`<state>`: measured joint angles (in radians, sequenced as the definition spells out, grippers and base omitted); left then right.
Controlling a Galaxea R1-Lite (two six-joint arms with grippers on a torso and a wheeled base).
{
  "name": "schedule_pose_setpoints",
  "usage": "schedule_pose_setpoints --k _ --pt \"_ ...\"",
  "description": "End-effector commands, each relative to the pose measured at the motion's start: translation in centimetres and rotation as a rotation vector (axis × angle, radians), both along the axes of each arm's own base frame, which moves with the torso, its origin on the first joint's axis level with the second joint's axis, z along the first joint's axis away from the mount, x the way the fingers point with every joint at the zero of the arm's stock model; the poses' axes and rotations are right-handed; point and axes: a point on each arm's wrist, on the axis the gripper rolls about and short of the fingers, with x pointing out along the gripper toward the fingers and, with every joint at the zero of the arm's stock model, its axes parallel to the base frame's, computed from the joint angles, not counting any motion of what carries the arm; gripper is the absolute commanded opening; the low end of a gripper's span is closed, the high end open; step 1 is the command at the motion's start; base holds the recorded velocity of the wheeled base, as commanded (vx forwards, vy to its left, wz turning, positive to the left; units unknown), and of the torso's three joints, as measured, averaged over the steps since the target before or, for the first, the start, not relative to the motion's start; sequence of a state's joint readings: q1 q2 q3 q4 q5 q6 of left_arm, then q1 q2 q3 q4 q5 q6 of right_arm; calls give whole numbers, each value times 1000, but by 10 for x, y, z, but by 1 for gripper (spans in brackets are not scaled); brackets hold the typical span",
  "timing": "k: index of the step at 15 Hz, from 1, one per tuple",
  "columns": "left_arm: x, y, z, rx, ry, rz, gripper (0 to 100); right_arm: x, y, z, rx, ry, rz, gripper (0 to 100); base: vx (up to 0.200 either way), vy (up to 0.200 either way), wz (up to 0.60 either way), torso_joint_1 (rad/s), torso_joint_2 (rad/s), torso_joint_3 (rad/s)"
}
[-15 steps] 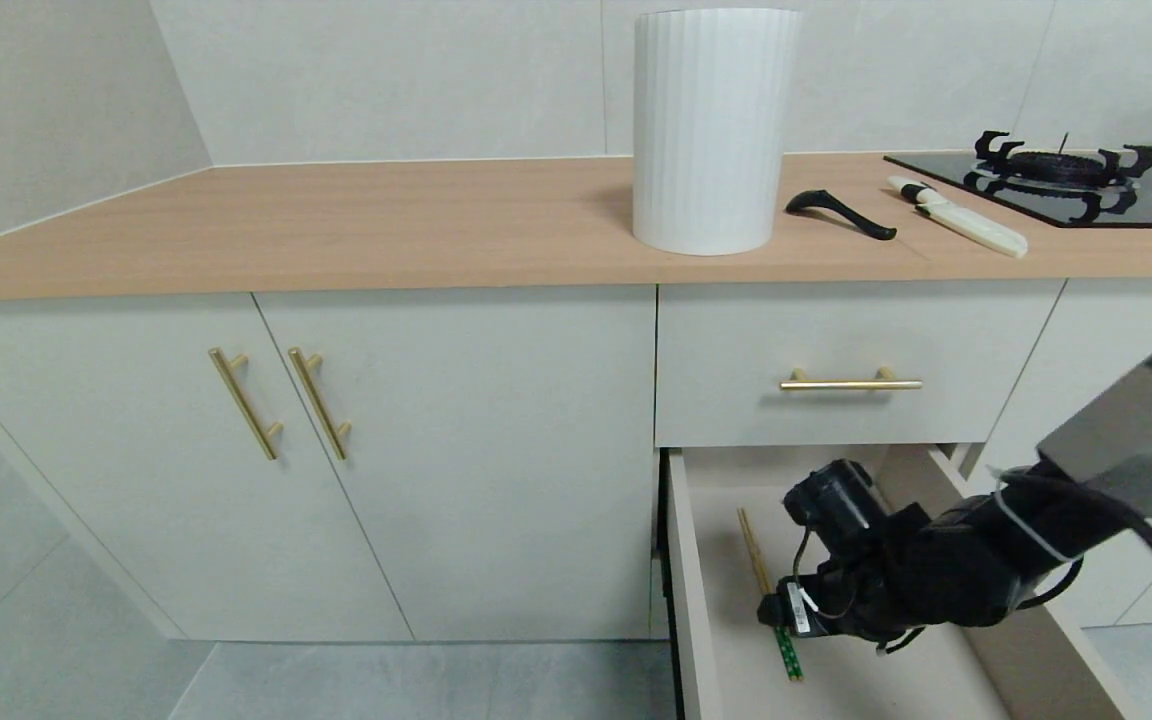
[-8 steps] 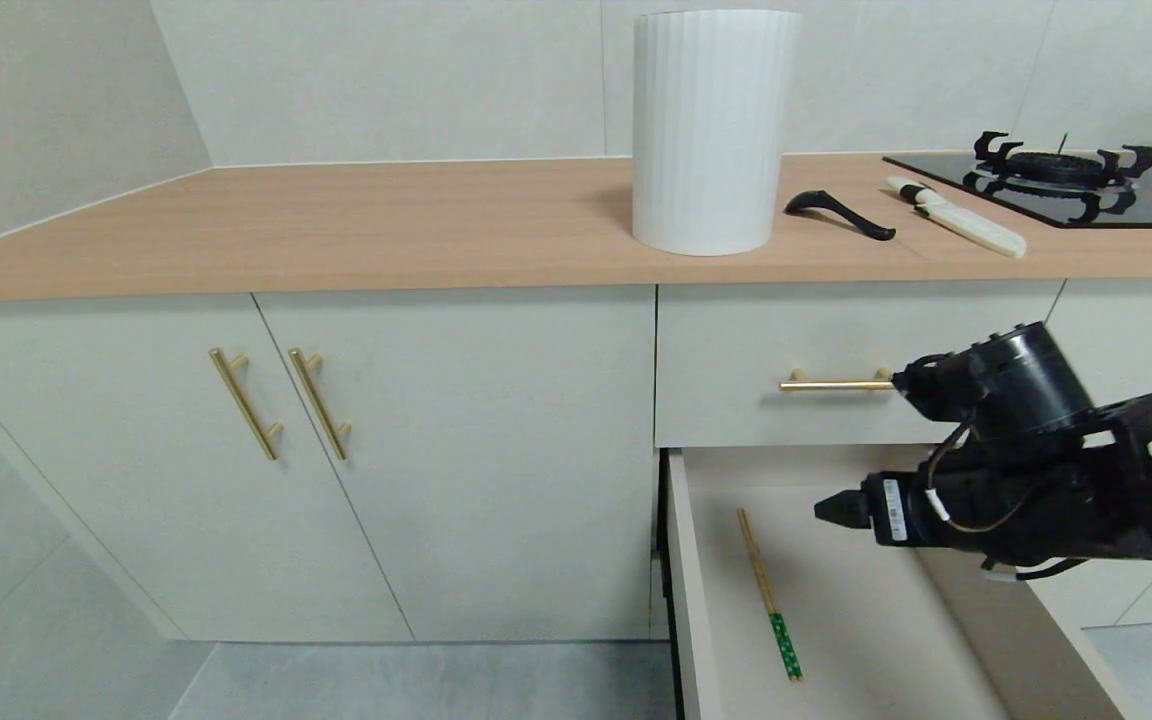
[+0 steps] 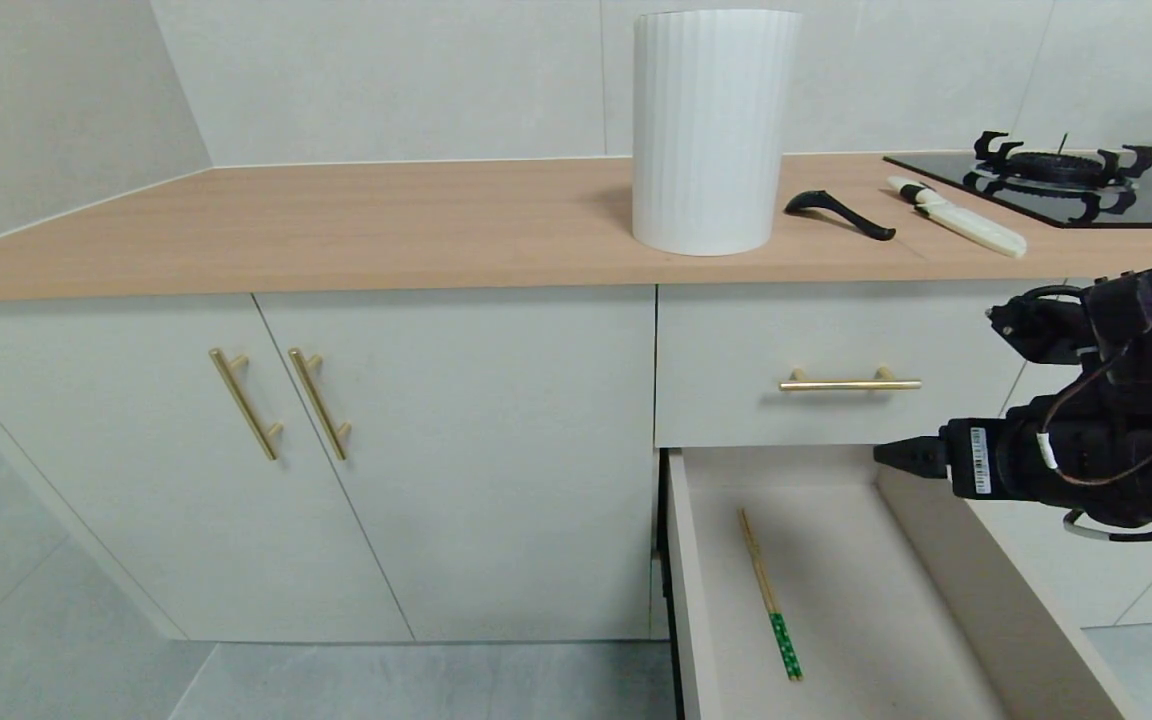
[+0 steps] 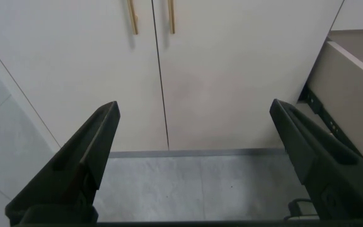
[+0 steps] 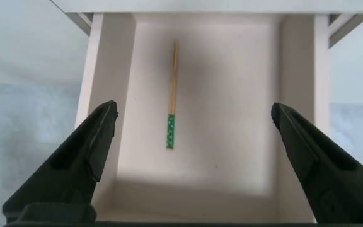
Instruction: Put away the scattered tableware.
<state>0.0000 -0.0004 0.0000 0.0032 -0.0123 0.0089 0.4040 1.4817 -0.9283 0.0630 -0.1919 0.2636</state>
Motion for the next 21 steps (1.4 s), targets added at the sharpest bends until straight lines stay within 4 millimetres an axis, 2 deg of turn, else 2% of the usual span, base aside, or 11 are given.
schedule_pose_setpoints --k 1,4,8,21 --pt "0 0 0 0 0 0 100 -2 -3 2 1 -7 -5 100 0 0 0 0 0 0" --pt "0 0 0 0 0 0 100 -4 -4 5 5 -18 -7 100 0 0 0 0 0 0" --pt "0 0 0 0 0 0 100 -4 -4 4 5 -17 -7 100 0 0 0 68 -226 -238" --pt "0 0 0 0 0 0 100 -3 -3 0 -2 -5 -6 100 0 0 0 166 -479 -297"
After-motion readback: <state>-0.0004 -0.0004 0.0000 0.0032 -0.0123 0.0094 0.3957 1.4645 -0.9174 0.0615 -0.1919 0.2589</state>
